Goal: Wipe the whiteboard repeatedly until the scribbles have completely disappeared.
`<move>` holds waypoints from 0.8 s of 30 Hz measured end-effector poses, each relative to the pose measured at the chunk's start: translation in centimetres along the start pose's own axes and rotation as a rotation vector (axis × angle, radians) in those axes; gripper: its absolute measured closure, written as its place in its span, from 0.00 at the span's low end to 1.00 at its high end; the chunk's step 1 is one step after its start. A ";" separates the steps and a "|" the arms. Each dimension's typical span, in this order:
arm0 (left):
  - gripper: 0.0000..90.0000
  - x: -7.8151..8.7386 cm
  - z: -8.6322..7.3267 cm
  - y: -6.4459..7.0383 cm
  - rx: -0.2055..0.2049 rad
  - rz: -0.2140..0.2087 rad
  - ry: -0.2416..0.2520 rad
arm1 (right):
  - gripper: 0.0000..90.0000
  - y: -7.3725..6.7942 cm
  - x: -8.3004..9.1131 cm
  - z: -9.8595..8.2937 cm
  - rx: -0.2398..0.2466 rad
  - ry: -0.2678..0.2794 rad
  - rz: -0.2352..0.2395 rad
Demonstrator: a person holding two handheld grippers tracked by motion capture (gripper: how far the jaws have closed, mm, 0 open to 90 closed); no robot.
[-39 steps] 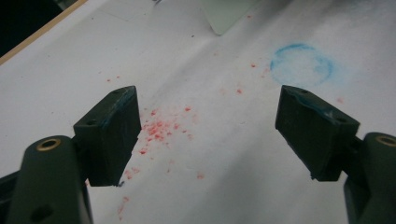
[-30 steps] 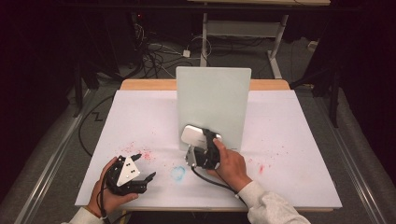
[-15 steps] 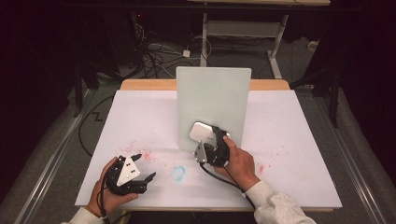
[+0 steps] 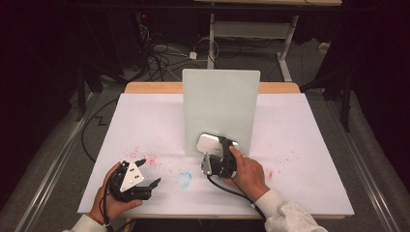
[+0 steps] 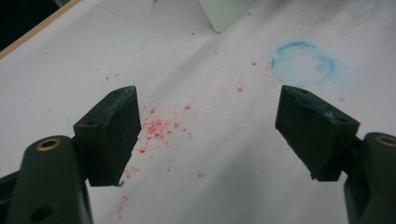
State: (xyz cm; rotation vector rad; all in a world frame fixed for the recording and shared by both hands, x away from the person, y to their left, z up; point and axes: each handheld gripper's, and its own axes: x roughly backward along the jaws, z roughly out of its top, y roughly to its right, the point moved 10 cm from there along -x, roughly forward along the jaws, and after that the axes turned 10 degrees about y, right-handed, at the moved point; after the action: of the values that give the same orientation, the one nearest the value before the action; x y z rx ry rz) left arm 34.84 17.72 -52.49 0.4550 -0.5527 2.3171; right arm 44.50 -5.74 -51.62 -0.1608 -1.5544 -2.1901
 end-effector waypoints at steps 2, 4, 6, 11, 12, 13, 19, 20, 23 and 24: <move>0.24 0.1 0.0 -0.1 0.003 0.005 0.001 | 0.35 0.9 0.3 -0.6 -0.023 -0.007 -0.015; 0.24 0.2 0.0 -0.2 0.005 0.010 0.004 | 0.35 1.8 0.6 -1.4 -0.046 -0.015 -0.029; 0.24 0.4 0.0 -0.4 0.014 0.017 0.009 | 0.35 2.6 0.9 -2.2 -0.067 -0.021 -0.042; 0.24 0.3 0.1 -0.5 0.016 0.021 0.012 | 0.35 3.9 1.7 -4.2 -0.109 -0.042 -0.057; 0.24 0.3 0.1 -0.4 0.013 0.020 0.011 | 0.35 3.9 1.9 -4.6 -0.120 -0.052 -0.060; 0.24 0.3 0.1 -0.4 0.013 0.020 0.011 | 0.35 4.0 2.0 -4.9 -0.133 -0.058 -0.058; 0.24 0.1 0.1 -0.3 0.011 0.015 0.005 | 0.35 3.6 2.4 -6.5 -0.157 -0.069 -0.058; 0.24 0.1 0.1 -0.3 0.012 0.014 0.005 | 0.35 3.5 2.4 -6.6 -0.147 -0.070 -0.061; 0.24 0.0 0.2 -0.2 0.011 0.010 0.005 | 0.35 3.2 2.4 -6.5 -0.136 -0.079 -0.060; 0.24 -0.1 0.2 -0.2 0.007 0.010 0.005 | 0.35 3.1 2.3 -6.3 -0.139 -0.077 -0.057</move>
State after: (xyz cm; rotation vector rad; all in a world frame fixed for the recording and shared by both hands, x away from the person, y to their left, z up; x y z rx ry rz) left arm 35.08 17.74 -52.29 0.4504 -0.5464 2.3298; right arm 44.74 -13.05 -50.38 -0.2492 -1.4636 -2.3633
